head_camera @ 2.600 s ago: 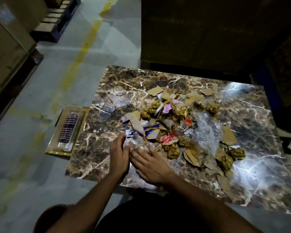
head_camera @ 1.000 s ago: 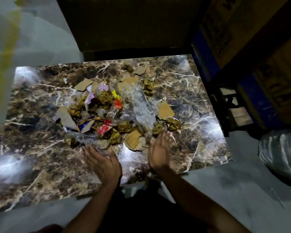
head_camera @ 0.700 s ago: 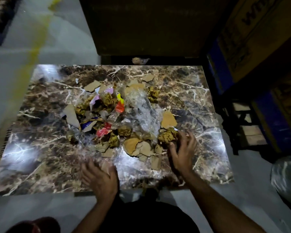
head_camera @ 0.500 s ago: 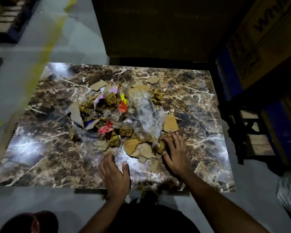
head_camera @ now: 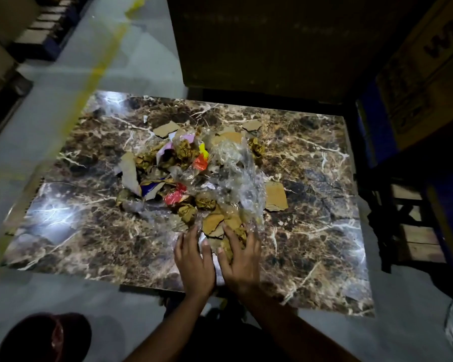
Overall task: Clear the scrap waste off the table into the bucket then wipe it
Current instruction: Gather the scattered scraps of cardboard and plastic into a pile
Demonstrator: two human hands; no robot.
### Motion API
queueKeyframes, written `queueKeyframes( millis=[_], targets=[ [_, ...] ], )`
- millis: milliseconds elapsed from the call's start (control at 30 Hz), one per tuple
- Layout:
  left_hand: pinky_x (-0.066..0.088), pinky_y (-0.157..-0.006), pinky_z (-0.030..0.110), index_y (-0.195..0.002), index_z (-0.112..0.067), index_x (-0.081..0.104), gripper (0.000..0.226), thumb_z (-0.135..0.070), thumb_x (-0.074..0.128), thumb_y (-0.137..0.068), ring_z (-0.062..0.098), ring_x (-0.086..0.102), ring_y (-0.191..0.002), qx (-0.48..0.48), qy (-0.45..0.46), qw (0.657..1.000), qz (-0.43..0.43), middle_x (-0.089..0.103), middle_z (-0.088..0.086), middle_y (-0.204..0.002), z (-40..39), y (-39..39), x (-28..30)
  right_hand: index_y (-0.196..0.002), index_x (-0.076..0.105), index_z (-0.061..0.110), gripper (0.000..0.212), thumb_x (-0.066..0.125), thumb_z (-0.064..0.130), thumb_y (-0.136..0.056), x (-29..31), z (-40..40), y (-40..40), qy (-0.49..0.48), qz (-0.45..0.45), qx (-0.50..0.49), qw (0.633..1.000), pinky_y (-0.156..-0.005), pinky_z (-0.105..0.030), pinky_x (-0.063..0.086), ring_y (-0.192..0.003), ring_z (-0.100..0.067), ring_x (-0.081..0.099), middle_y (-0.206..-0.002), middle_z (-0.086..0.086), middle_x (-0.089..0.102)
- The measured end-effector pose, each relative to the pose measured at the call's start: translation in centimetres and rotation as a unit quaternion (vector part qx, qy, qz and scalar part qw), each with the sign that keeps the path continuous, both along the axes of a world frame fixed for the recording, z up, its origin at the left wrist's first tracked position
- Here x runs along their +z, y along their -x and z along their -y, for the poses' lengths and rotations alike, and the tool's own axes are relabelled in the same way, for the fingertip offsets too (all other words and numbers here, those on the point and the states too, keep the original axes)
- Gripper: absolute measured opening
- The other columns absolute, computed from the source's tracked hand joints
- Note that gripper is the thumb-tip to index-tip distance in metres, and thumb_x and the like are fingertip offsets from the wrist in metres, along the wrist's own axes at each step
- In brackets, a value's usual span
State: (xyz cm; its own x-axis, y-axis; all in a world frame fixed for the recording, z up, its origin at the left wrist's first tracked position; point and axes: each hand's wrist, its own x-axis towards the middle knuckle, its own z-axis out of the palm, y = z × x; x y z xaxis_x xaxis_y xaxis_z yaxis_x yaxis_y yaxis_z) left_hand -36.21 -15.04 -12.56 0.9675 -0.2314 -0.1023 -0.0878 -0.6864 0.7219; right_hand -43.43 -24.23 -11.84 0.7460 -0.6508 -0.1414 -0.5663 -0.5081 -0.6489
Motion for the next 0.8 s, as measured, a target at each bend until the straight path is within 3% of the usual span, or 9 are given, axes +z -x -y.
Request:
queueKeyframes(
  millis=[100, 233, 333, 400, 533, 600, 700, 800],
  targets=[
    [0.028, -0.115, 0.046, -0.139, -0.026, 0.054, 0.055, -0.053, 0.031, -0.096, 0.018, 0.030, -0.143, 0.019, 0.060, 0.998, -0.028, 0.052, -0.002, -0.146, 1.2, 0.3, 0.2, -0.147, 0.042, 0.042, 0.054, 0.041, 0.055, -0.095, 0.1, -0.4, -1.2, -0.026, 0.042, -0.038, 0.998, -0.106, -0.051, 0.040, -0.129, -0.026, 0.034, -0.133, -0.004, 0.036],
    [0.029, -0.114, 0.042, -0.131, -0.031, 0.058, 0.052, -0.056, 0.033, -0.092, 0.016, 0.037, -0.139, 0.048, 0.124, 0.988, -0.075, 0.055, -0.003, -0.141, 2.1, 0.5, 0.3, -0.138, 0.052, 0.036, 0.045, 0.049, 0.044, -0.094, 0.0, -1.0, -2.3, -0.062, 0.108, -0.098, 0.987, -0.103, -0.049, 0.044, -0.130, -0.021, 0.039, -0.135, 0.000, 0.037],
    [0.035, -0.108, 0.036, -0.129, -0.030, 0.059, 0.056, -0.058, 0.036, -0.086, 0.001, 0.044, -0.122, 0.056, 0.169, 0.978, -0.109, 0.055, -0.018, -0.128, 2.3, 0.7, 1.3, -0.132, 0.057, 0.032, 0.040, 0.052, 0.039, -0.093, 0.1, -1.4, -2.4, -0.091, 0.157, -0.110, 0.977, -0.094, -0.044, 0.050, -0.114, -0.022, 0.053, -0.126, 0.001, 0.043],
    [0.038, -0.104, 0.033, -0.123, -0.039, 0.058, 0.048, -0.058, 0.039, -0.083, 0.002, 0.048, -0.120, 0.068, 0.198, 0.969, -0.131, 0.054, -0.025, -0.123, 2.3, 0.8, 1.8, -0.129, 0.058, 0.031, 0.037, 0.051, 0.041, -0.094, 0.6, -1.8, -2.6, -0.112, 0.174, -0.116, 0.971, -0.090, -0.041, 0.052, -0.107, -0.017, 0.058, -0.122, 0.002, 0.047],
    [0.048, -0.104, 0.046, -0.117, -0.044, 0.063, 0.028, -0.041, 0.050, -0.093, 0.016, 0.060, -0.121, 0.095, 0.270, 0.936, -0.203, 0.064, -0.007, -0.128, 2.0, 0.2, 1.4, -0.129, 0.051, 0.047, 0.038, 0.048, 0.053, -0.091, 2.5, -2.7, -3.4, -0.225, 0.144, -0.119, 0.956, -0.092, -0.029, 0.048, -0.116, 0.009, 0.051, -0.130, 0.015, 0.051],
    [0.051, -0.102, 0.049, -0.119, -0.037, 0.065, 0.027, -0.023, 0.050, -0.101, 0.020, 0.064, -0.117, 0.106, 0.293, 0.922, -0.228, 0.067, -0.002, -0.127, 1.7, 0.0, 1.8, -0.128, 0.049, 0.051, 0.036, 0.051, 0.055, -0.092, 2.9, -3.1, -3.6, -0.258, 0.133, -0.118, 0.950, -0.096, -0.035, 0.051, -0.121, 0.001, 0.054, -0.135, 0.018, 0.054],
    [0.054, -0.093, 0.032, -0.121, -0.025, 0.066, 0.030, -0.009, 0.045, -0.105, 0.015, 0.066, -0.113, 0.130, 0.311, 0.910, -0.240, 0.068, 0.001, -0.124, 1.5, -0.4, 3.0, -0.134, 0.047, 0.046, 0.043, 0.058, 0.054, -0.092, 3.4, -3.5, -4.2, -0.305, 0.130, -0.114, 0.937, -0.096, -0.045, 0.054, -0.116, -0.011, 0.063, -0.132, 0.014, 0.061],
    [0.051, -0.081, 0.013, -0.123, -0.014, 0.067, 0.030, -0.010, 0.043, -0.106, 0.005, 0.067, -0.107, 0.145, 0.331, 0.892, -0.270, 0.069, 0.001, -0.121, 1.7, -0.6, 4.0, -0.126, 0.051, 0.041, 0.035, 0.065, 0.041, -0.095, 4.2, -3.6, -4.8, -0.312, 0.137, -0.149, 0.928, -0.084, -0.037, 0.058, -0.096, -0.002, 0.069, -0.120, 0.016, 0.065]
  ],
)
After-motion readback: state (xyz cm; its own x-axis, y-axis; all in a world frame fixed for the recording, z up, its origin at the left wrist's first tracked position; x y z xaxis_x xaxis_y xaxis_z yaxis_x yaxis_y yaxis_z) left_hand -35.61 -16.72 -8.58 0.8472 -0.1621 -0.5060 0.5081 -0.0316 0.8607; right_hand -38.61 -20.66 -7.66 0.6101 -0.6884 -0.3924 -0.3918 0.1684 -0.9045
